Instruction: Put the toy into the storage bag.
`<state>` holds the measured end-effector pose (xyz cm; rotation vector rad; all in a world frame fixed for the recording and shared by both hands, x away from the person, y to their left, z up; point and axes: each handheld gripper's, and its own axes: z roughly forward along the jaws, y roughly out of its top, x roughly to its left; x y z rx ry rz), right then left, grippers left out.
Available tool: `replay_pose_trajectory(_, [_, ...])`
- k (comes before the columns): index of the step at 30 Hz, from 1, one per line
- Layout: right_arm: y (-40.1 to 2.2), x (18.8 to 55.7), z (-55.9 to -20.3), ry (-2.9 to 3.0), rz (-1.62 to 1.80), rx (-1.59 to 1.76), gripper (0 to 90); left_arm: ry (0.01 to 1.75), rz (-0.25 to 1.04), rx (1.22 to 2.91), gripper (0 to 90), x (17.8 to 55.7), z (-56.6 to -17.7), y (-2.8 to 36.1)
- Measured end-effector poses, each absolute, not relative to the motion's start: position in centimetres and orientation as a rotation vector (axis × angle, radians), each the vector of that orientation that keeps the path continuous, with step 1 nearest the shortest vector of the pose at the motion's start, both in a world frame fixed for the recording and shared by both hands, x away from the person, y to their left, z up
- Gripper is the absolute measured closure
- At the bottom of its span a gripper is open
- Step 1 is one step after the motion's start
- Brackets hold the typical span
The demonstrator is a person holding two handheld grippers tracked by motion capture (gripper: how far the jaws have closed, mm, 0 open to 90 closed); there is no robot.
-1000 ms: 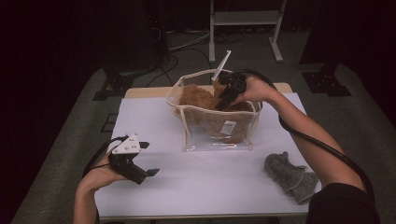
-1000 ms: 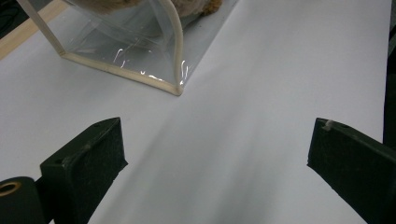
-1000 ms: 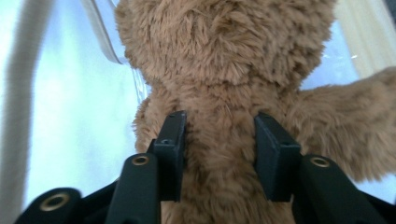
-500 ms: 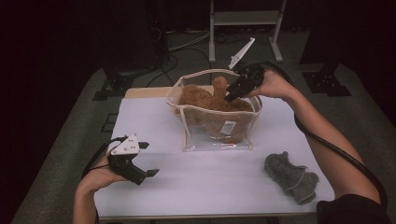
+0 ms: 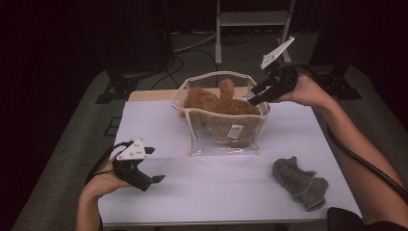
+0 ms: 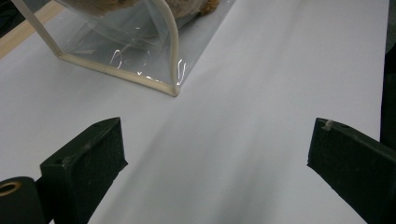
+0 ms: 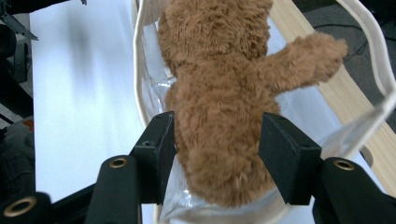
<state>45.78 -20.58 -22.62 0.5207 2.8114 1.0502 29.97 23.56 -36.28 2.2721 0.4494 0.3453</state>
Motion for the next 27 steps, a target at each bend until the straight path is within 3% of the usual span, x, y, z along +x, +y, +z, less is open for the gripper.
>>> replay_pose_trajectory(27, [-27.6,41.8,-24.8,2.741,1.165,0.684,40.7,0.442,0.335,2.273,3.2,30.2,-36.4,23.5])
